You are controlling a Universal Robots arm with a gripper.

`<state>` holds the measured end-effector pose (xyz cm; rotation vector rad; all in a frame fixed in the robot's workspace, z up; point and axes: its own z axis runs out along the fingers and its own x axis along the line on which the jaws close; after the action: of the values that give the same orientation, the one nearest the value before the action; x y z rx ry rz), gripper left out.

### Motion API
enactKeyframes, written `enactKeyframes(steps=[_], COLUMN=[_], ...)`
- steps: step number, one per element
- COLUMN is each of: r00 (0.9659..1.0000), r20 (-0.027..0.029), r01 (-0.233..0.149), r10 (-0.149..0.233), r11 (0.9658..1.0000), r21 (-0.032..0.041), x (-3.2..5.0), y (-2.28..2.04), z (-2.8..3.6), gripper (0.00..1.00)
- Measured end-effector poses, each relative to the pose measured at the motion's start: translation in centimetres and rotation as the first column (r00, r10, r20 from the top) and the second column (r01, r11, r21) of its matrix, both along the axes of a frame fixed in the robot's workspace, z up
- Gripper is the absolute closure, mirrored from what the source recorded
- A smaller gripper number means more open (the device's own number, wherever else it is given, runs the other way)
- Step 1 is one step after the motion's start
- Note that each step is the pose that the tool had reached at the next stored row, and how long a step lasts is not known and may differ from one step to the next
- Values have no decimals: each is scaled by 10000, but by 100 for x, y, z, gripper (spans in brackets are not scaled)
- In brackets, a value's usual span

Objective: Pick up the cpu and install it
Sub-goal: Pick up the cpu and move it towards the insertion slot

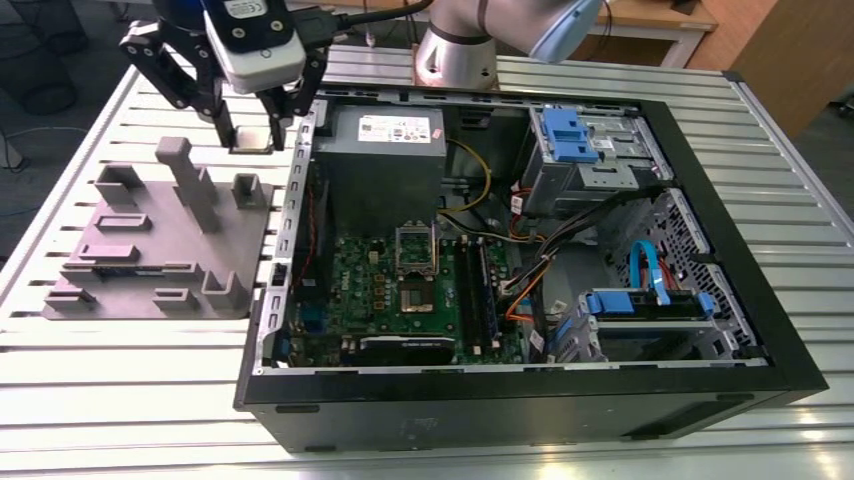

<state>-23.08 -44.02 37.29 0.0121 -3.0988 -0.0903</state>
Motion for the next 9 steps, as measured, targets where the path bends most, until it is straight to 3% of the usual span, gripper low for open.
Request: enactKeyframes(steps=[9], r00=[10000], r20=[0], r01=[2], r10=[-2], r11=[10000], r21=[0], x=[157], y=[0], z=[0], gripper=[53])
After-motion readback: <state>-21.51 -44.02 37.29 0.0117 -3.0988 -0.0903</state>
